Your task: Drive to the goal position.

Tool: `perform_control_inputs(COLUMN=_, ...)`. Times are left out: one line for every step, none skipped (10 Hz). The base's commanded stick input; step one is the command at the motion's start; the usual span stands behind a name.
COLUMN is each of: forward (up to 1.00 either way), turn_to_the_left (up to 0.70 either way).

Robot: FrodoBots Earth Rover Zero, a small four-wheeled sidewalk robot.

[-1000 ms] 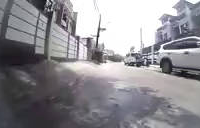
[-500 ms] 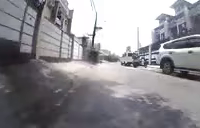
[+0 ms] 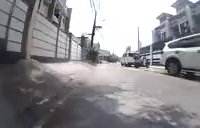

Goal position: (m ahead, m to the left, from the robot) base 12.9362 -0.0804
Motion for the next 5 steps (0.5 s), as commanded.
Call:
perform_control_inputs(forward=1.00, turn_to_the_left=-0.25)
perform_control_inputs(forward=1.00, turn_to_the_left=-0.08)
perform_control_inputs(forward=1.00, turn_to_the_left=-0.03)
perform_control_inputs(forward=1.00, turn_to_the_left=-0.02)
perform_control_inputs(forward=1.00, turn_to_the_left=-0.01)
